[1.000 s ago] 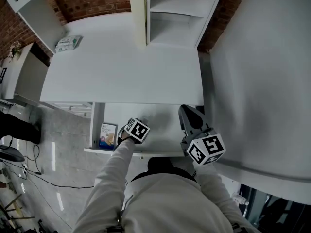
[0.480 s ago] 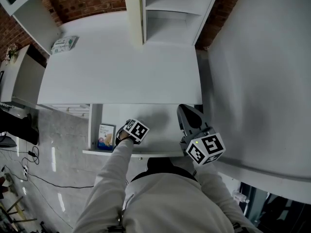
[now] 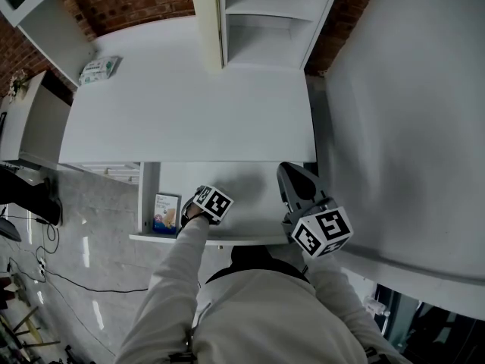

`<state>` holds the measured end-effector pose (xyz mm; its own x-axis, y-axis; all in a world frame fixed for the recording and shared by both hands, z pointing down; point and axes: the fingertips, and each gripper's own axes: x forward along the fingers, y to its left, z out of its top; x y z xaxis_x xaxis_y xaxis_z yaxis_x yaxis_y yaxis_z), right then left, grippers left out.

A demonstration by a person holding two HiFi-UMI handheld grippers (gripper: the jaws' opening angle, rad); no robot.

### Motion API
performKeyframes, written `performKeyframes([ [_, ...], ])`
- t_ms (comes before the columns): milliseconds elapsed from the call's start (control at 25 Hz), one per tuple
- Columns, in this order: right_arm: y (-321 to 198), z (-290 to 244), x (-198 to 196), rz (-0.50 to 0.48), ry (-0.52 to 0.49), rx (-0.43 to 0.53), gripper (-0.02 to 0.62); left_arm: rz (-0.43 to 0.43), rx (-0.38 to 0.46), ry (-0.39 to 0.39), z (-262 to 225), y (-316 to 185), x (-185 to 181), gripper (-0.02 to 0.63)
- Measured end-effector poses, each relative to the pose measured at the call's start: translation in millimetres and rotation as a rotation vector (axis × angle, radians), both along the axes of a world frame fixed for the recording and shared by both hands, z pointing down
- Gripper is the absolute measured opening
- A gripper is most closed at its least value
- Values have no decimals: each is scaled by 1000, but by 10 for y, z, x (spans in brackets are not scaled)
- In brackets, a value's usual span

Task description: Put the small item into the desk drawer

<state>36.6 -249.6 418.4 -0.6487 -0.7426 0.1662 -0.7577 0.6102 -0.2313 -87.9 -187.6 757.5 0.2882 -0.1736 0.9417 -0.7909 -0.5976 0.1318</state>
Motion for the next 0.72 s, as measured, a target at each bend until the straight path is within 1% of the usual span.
performKeyframes([
  [80,-3,-4,1,-1,-4,-1,28,-7,5,8,-28,-8,8,209],
  [200,11,2,-4,-6,-9,0,26,-33,37,29,-117,-55,11,212],
  [320,29,9,-7,-13,-13,0,26,-86,96,80,-346,-134,25,212],
  [400,35,7,-6,-21,-14,0,28,-111,167,111,-606,-218,36,209],
  [520,46,5,-29,-32,-16,0,27,-135,294,144,-1073,-395,34,184],
  [720,70,-13,-123,-59,-27,3,28,-166,453,204,-1735,-615,9,164],
])
